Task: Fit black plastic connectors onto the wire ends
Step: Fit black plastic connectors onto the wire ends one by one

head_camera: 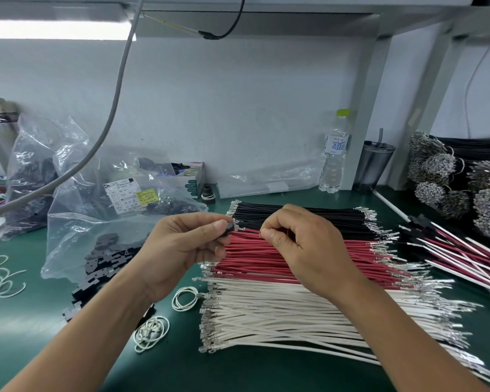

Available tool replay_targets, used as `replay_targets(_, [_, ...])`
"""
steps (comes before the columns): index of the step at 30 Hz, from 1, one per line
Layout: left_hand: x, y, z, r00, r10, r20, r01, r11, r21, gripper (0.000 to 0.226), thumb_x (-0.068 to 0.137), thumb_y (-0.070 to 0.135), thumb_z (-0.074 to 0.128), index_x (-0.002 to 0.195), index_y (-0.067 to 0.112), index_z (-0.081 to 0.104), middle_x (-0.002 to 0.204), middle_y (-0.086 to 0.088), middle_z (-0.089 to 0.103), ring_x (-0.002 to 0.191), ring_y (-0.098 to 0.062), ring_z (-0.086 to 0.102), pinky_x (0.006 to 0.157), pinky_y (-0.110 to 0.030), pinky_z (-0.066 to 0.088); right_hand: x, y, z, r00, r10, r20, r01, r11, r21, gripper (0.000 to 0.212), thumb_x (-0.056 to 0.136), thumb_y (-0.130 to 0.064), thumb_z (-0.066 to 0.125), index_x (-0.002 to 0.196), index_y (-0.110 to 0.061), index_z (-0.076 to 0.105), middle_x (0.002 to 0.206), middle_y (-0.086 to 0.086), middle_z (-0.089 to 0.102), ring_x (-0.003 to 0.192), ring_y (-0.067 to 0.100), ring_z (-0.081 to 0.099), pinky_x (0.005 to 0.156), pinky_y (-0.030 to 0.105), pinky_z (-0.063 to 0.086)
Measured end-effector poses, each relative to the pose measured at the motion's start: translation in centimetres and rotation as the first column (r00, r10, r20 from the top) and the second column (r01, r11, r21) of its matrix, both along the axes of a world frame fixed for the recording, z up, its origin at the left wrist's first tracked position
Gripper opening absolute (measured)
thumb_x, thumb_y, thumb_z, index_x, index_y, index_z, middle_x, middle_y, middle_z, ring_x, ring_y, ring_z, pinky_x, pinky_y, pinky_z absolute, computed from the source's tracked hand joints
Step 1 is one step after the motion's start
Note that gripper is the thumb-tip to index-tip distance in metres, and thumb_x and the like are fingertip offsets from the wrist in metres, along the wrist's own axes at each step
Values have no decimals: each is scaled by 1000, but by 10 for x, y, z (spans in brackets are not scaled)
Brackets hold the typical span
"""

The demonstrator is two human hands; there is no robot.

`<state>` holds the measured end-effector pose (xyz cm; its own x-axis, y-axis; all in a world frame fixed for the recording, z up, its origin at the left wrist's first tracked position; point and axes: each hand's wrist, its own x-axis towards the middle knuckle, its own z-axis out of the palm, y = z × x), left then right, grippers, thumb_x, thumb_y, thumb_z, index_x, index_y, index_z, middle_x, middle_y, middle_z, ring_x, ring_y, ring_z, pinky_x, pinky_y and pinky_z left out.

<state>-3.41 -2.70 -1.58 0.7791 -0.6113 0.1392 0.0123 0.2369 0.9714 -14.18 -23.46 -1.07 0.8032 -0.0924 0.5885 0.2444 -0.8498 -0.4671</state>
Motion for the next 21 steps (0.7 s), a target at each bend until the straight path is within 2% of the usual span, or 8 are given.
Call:
replay_targets(4, [0,0,1,1000,-6,18,6,1000,28,33,72,23,81,99,4,81,84,-17,74,66,-22,68,65,-29,59,1,-1,0,998,-30,-58,27,999,-41,12,93,-33,65,82,-33,67,83,-20,62,83,3,59,72,28,48])
replay_targets(10, [-4,1,3,989,-1,147,-19,991,136,36,68,25,84,99,7,82,89,-23,76,69,-25,70,69,-30,62,0,-4,4,992,-9,-126,15,999,42,12,88,-31,70,76,-30,70,80,-18,67,80,4,62,75,36,53])
replay_targets(13, [-4,0,5,993,0,114,-14,993,116,35,67,24,84,97,7,82,85,-21,75,67,-25,70,66,-29,61,0,-4,5,989,-1,-145,15,995,95,16,87,-34,71,72,-33,69,79,-23,67,77,3,63,74,36,53])
replay_targets(16, [-5,0,4,997,-8,72,2,996,87,34,67,23,83,96,6,82,82,-19,74,66,-23,69,64,-28,60,0,-2,7,992,-52,-118,60,996,68,20,85,-39,73,66,-36,66,74,-24,66,73,1,61,69,31,51])
replay_targets(21, [-5,-1,2,999,-39,15,38,996,80,34,69,21,82,98,2,81,81,-18,73,65,-23,68,62,-28,59,-4,0,8,994,-88,-57,90,995,38,21,82,-40,76,64,-35,65,72,-21,63,75,2,61,70,32,51])
